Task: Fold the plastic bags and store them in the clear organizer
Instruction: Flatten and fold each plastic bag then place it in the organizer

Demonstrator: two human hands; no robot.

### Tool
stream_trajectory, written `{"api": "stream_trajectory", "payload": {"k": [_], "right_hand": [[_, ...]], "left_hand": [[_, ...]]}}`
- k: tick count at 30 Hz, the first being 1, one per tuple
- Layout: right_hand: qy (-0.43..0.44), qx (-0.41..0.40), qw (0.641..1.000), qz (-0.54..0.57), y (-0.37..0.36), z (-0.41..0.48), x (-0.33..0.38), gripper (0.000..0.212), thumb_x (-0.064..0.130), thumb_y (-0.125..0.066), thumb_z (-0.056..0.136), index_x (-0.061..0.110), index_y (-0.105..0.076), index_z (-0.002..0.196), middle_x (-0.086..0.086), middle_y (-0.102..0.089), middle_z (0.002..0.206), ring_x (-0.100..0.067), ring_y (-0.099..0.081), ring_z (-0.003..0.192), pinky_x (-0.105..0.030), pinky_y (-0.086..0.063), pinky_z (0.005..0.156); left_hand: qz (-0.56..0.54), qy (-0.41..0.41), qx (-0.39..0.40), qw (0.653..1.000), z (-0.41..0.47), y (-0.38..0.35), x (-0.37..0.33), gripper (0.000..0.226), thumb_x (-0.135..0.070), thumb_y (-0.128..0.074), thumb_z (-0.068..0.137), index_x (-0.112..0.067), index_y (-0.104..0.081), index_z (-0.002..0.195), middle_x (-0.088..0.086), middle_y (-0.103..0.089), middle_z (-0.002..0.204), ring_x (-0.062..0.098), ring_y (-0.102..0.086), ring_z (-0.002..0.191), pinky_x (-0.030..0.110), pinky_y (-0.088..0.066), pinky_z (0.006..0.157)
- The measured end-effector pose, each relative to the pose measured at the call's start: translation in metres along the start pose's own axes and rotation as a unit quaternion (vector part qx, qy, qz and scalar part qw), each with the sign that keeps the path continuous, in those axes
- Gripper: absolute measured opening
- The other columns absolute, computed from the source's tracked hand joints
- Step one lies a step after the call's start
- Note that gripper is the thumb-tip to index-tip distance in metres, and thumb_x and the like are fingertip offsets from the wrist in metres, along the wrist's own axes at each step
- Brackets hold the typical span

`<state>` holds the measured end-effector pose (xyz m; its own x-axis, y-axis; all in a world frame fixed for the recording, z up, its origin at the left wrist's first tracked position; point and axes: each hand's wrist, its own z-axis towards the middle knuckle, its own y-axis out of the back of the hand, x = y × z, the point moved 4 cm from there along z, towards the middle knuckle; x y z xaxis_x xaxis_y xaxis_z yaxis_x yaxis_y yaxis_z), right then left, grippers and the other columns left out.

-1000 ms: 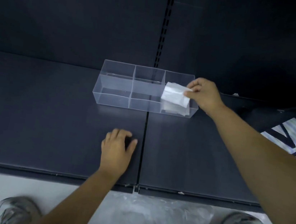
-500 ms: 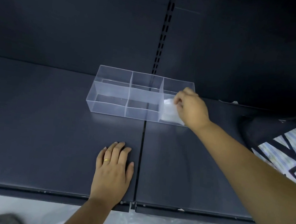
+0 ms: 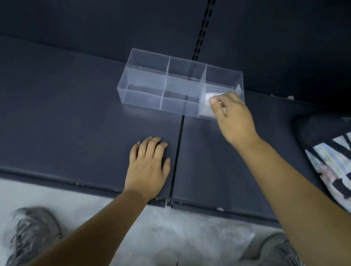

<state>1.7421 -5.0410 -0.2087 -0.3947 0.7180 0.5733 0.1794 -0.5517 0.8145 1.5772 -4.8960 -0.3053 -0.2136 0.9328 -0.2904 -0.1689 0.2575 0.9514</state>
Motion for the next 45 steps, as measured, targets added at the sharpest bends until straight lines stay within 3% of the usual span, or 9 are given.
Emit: {"api": "stream_trajectory", "payload": {"k": [4, 11, 14, 17, 23, 28, 32, 39, 45], "right_hand": [[0.034, -0.135, 0.989, 0.058, -0.029, -0.141, 0.03, 0.038, 0.033, -0.039, 0.097, 0.009, -0.057, 0.074, -0.004, -0.053, 0.074, -0.019, -0.049, 0.066, -0.033, -0.04, 0.061], [-0.034, 0.425, 0.899, -0.104, -0.168, -0.349, 0.005, 0.085, 0.072, -0.051, 0.078, 0.022, -0.032, 0.144, 0.0, -0.035, 0.148, -0.021, -0.032, 0.136, -0.041, -0.019, 0.114], [-0.069, 0.4, 0.91, -0.087, -0.17, -0.354, 0.001, 0.02, 0.036, -0.062, 0.086, 0.022, -0.055, 0.098, 0.001, -0.059, 0.099, -0.021, -0.057, 0.103, -0.035, -0.04, 0.1], [-0.124, 0.402, 0.906, 0.045, -0.152, -0.328, 0.004, 0.022, 0.021, -0.067, 0.087, 0.003, -0.063, 0.075, -0.009, -0.061, 0.073, -0.016, -0.06, 0.072, -0.021, -0.043, 0.071], [-0.11, 0.356, 0.902, 0.218, -0.051, -0.233, 0.036, 0.015, 0.022, -0.067, 0.089, 0.019, -0.062, 0.075, 0.014, -0.057, 0.067, 0.004, -0.049, 0.059, -0.01, -0.039, 0.061], [-0.074, 0.296, 0.901, 0.307, 0.032, -0.201, 0.065, 0.008, 0.019, -0.064, 0.089, 0.016, -0.065, 0.083, 0.006, -0.066, 0.078, -0.005, -0.06, 0.074, -0.017, -0.048, 0.071], [-0.056, 0.203, 0.969, 0.131, 0.079, -0.184, 0.078, 0.002, 0.02, -0.067, 0.089, 0.019, -0.065, 0.088, 0.004, -0.065, 0.089, -0.007, -0.06, 0.079, -0.021, -0.044, 0.076], [-0.084, 0.082, 0.963, 0.242, 0.115, -0.178, 0.156, 0.062, 0.07, -0.059, 0.074, 0.015, -0.068, 0.101, -0.005, -0.067, 0.103, -0.012, -0.063, 0.091, -0.037, -0.053, 0.083], [-0.132, 0.038, 0.956, 0.258, 0.144, -0.14, 0.139, 0.034, 0.017, -0.061, 0.092, -0.016, -0.06, 0.1, -0.024, -0.065, 0.088, -0.03, -0.06, 0.078, -0.043, -0.053, 0.082]], "left_hand": [[-0.002, -0.005, 0.02, 1.0, 0.0, -0.002, 0.0, 0.041, -0.033, -0.044, 0.094, -0.014, -0.05, 0.13, 0.008, -0.046, 0.14, 0.028, -0.036, 0.134, 0.046, -0.02, 0.114], [0.067, -0.045, 0.133, 0.988, -0.037, -0.006, 0.02, 0.062, -0.046, -0.011, 0.098, -0.019, -0.004, 0.153, -0.001, 0.004, 0.162, 0.018, 0.009, 0.148, 0.04, 0.009, 0.119], [0.064, -0.051, 0.156, 0.984, -0.071, 0.006, 0.036, 0.063, -0.049, -0.012, 0.098, -0.021, 0.002, 0.153, -0.003, 0.011, 0.161, 0.015, 0.015, 0.146, 0.036, 0.015, 0.116], [0.006, -0.038, 0.206, 0.978, -0.098, 0.02, 0.042, 0.067, -0.054, -0.024, 0.098, -0.022, -0.002, 0.153, -0.005, 0.011, 0.161, 0.012, 0.017, 0.146, 0.033, 0.015, 0.116], [-0.411, 0.133, 0.356, 0.829, -0.111, 0.078, -0.006, 0.074, -0.088, -0.044, 0.062, -0.047, -0.055, 0.123, -0.025, -0.049, 0.133, 0.005, -0.038, 0.134, 0.025, -0.028, 0.101], [-0.518, 0.099, 0.354, 0.773, -0.1, 0.117, -0.032, 0.042, -0.052, -0.065, 0.081, -0.025, -0.068, 0.113, -0.008, -0.071, 0.11, 0.009, -0.065, 0.106, 0.025, -0.047, 0.093], [-0.507, 0.121, 0.17, 0.836, -0.075, 0.158, -0.042, 0.013, -0.021, -0.074, 0.083, -0.009, -0.068, 0.082, -0.005, -0.066, 0.067, 0.004, -0.058, 0.059, 0.014, -0.047, 0.058], [-0.293, 0.016, -0.148, 0.945, -0.061, 0.232, -0.094, 0.01, -0.033, -0.063, 0.086, -0.028, -0.057, 0.082, -0.009, -0.067, 0.08, 0.012, -0.062, 0.076, 0.029, -0.047, 0.064], [-0.326, -0.027, 0.103, 0.939, -0.042, 0.231, -0.109, 0.06, -0.059, -0.073, 0.07, -0.033, -0.044, 0.116, -0.02, -0.053, 0.1, -0.004, -0.054, 0.091, 0.018, -0.047, 0.075]]}}
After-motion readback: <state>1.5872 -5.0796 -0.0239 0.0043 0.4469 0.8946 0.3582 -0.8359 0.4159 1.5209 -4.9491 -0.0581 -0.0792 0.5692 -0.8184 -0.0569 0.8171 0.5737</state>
